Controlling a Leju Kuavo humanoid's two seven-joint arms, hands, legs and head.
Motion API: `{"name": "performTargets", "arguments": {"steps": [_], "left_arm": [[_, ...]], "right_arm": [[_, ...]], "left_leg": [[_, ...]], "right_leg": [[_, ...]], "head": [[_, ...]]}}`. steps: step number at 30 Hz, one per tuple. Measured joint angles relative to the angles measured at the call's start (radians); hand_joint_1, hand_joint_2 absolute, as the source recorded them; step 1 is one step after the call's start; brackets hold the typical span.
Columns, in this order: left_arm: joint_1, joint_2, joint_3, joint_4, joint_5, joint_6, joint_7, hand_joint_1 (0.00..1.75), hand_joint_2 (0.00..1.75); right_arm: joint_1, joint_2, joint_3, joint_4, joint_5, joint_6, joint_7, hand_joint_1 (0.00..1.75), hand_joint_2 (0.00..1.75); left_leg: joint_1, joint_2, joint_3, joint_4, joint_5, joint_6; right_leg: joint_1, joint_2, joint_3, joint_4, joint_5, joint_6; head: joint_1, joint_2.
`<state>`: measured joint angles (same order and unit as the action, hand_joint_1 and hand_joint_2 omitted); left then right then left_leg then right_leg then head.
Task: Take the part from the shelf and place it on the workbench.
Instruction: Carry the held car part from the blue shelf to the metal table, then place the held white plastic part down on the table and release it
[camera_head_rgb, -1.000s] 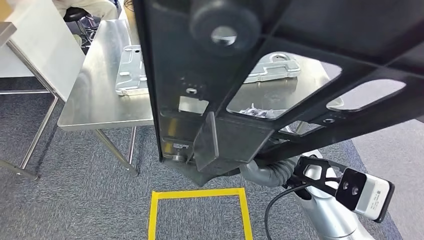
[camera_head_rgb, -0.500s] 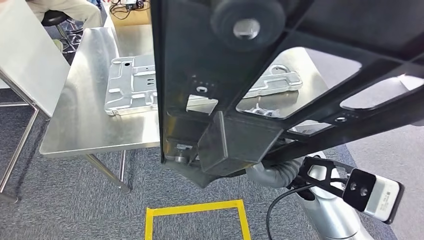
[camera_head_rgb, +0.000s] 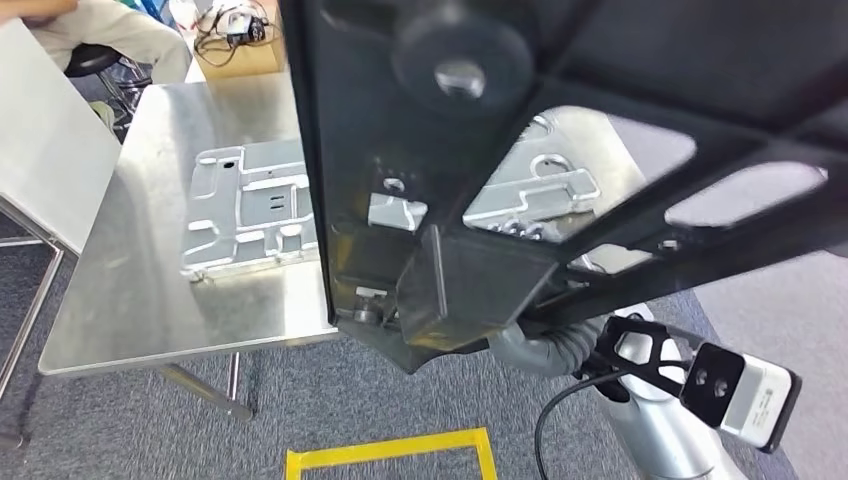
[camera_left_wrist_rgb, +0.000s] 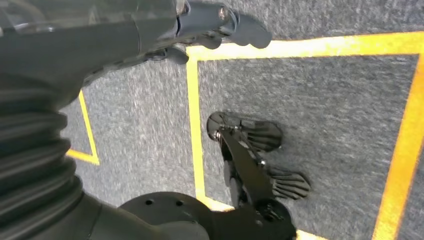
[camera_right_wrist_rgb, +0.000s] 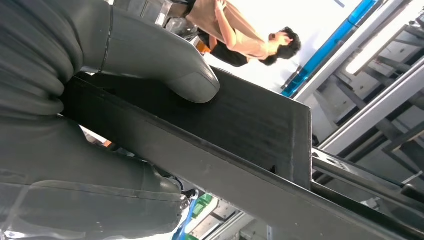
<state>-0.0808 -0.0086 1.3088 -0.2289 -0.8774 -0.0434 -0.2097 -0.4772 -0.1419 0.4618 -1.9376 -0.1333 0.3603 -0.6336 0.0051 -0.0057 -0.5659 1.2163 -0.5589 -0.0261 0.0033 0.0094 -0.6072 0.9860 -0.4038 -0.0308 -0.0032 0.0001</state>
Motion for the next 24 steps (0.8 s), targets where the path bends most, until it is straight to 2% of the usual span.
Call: {"name": "performTargets", "arguments": {"steps": [2,3,4,5,7,8,9,12,13,14,16,17,18,19,21,22,23,24], "left_arm": [[0.003,0.0,0.0,0.0,0.003,0.002,0.001,0.0,1.75],[0.005,0.0,0.0,0.0,0.004,0.003,0.001,0.0,1.75],[0.006,0.0,0.0,0.0,0.005,0.003,0.002,0.0,1.75],[0.007,0.0,0.0,0.0,0.006,0.003,0.002,0.0,1.75],[0.009,0.001,0.001,0.0,0.006,0.004,0.004,0.0,1.75],[0.01,0.001,0.001,0.0,0.006,0.006,0.004,0.0,1.75],[0.01,0.002,0.001,0.0,0.006,0.007,0.005,0.0,1.75],[0.006,0.002,0.001,0.0,0.007,0.009,0.006,0.0,1.75],[0.005,0.002,0.001,0.0,0.008,0.01,0.005,0.0,1.75],[0.004,0.002,0.001,0.0,0.008,0.011,0.004,0.0,1.75],[0.003,0.002,0.001,0.0,0.009,0.014,0.003,0.0,1.75],[0.004,0.002,0.002,0.0,0.009,0.015,0.003,0.0,1.75],[0.004,0.002,0.002,0.0,0.009,0.016,0.003,0.0,1.75],[0.005,0.002,0.003,0.0,0.01,0.017,0.003,0.0,1.75],[0.006,0.001,0.004,0.0,0.011,0.018,0.002,0.0,1.75],[0.006,0.0,0.006,0.0,0.012,0.018,0.0,0.0,1.75],[0.005,-0.002,0.007,0.001,0.013,0.018,-0.002,0.0,1.75],[0.005,-0.003,0.009,0.001,0.014,0.018,-0.004,0.0,1.75]], "right_arm": [[0.0,0.0,0.001,0.001,-0.002,0.001,0.0,1.75,1.75],[0.0,0.0,0.002,0.002,-0.003,0.001,0.002,1.75,1.75],[0.0,0.0,0.002,0.003,-0.004,0.001,0.005,1.75,1.75],[0.0,0.0,0.002,0.004,-0.004,0.0,0.009,1.75,1.75],[-0.001,0.0,0.003,0.006,-0.003,-0.007,0.019,1.75,1.75],[-0.002,0.0,0.003,0.007,-0.001,-0.011,0.024,1.75,1.75],[-0.002,0.0,0.003,0.008,0.002,-0.016,0.029,1.75,1.75],[-0.005,0.0,0.0,0.009,0.018,-0.036,0.039,1.75,1.75],[-0.006,-0.001,-0.001,0.008,0.026,-0.044,0.041,1.75,1.75],[-0.007,-0.002,-0.003,0.006,0.034,-0.052,0.043,1.75,1.75],[-0.003,-0.007,-0.006,0.004,0.05,-0.07,0.046,1.75,1.75],[0.002,-0.012,-0.007,0.002,0.058,-0.079,0.048,1.75,1.75],[0.008,-0.016,-0.008,0.0,0.068,-0.09,0.05,1.75,1.75],[0.014,-0.021,-0.009,-0.003,0.08,-0.102,0.053,1.75,1.75],[0.022,-0.03,-0.012,-0.011,0.126,-0.136,0.059,1.75,1.75],[0.025,-0.035,-0.012,-0.014,0.171,-0.166,0.063,1.75,1.75],[0.029,-0.039,-0.012,-0.018,0.233,-0.204,0.072,1.75,1.75],[0.032,-0.044,-0.012,-0.022,0.304,-0.249,0.088,1.75,1.75]], "left_leg": [[0.003,0.0,-0.07,0.065,-0.075,-0.005],[0.005,0.0,-0.088,0.059,-0.093,-0.007],[0.006,0.0,-0.094,0.026,-0.084,-0.008],[0.007,0.0,-0.089,-0.027,-0.046,-0.007],[0.005,0.0,-0.074,-0.144,0.081,0.0],[0.003,0.0,-0.069,-0.175,0.126,0.007],[0.0,0.001,-0.067,-0.189,0.152,0.014],[0.001,0.001,-0.058,-0.193,0.148,0.033],[0.003,0.002,-0.054,-0.199,0.147,0.038],[0.004,0.002,-0.049,-0.203,0.145,0.043],[0.004,0.003,-0.043,-0.204,0.136,0.05],[0.003,0.002,-0.039,-0.204,0.131,0.051],[0.003,0.002,-0.034,-0.203,0.125,0.051],[0.003,0.001,-0.027,-0.202,0.118,0.051],[0.002,0.0,-0.011,-0.202,0.105,0.049],[0.0,0.0,-0.005,-0.201,0.099,0.046],[-0.001,0.0,-0.003,-0.201,0.095,0.042],[-0.002,0.0,-0.003,-0.202,0.093,0.038]], "right_leg": [[0.0,0.004,0.023,0.0,-0.022,-0.001],[0.0,0.006,0.038,0.0,-0.033,0.0],[0.0,0.008,0.054,0.001,-0.046,0.002],[-0.001,0.009,0.071,0.003,-0.059,0.004],[0.0,0.011,0.099,0.011,-0.085,0.012],[0.001,0.013,0.106,0.017,-0.099,0.018],[0.001,0.014,0.11,0.02,-0.109,0.024],[0.0,0.013,0.111,0.026,-0.132,0.042],[-0.001,0.01,0.1,0.051,-0.147,0.047],[-0.002,0.006,0.075,0.098,-0.17,0.052],[-0.006,0.003,-0.006,0.231,-0.217,0.061],[-0.008,0.003,-0.047,0.285,-0.224,0.063],[-0.009,0.003,-0.072,0.307,-0.212,0.064],[-0.01,0.002,-0.081,0.292,-0.179,0.064],[-0.007,-0.001,-0.044,0.162,-0.082,0.054],[-0.003,-0.004,-0.023,0.098,-0.047,0.047],[0.001,-0.007,-0.009,0.055,-0.029,0.04],[0.005,-0.008,-0.003,0.035,-0.027,0.034]], "head": [[0.0,0.0],[0.0,0.0],[0.0,0.0],[0.0,0.0],[-0.001,0.0],[-0.002,0.0],[-0.003,0.0],[-0.003,0.0],[-0.002,0.0],[-0.001,0.0],[0.001,0.0],[0.001,0.0],[0.001,0.0],[0.001,0.0],[0.002,0.0],[0.0,0.0],[0.0,0.0],[-0.002,0.0]]}}
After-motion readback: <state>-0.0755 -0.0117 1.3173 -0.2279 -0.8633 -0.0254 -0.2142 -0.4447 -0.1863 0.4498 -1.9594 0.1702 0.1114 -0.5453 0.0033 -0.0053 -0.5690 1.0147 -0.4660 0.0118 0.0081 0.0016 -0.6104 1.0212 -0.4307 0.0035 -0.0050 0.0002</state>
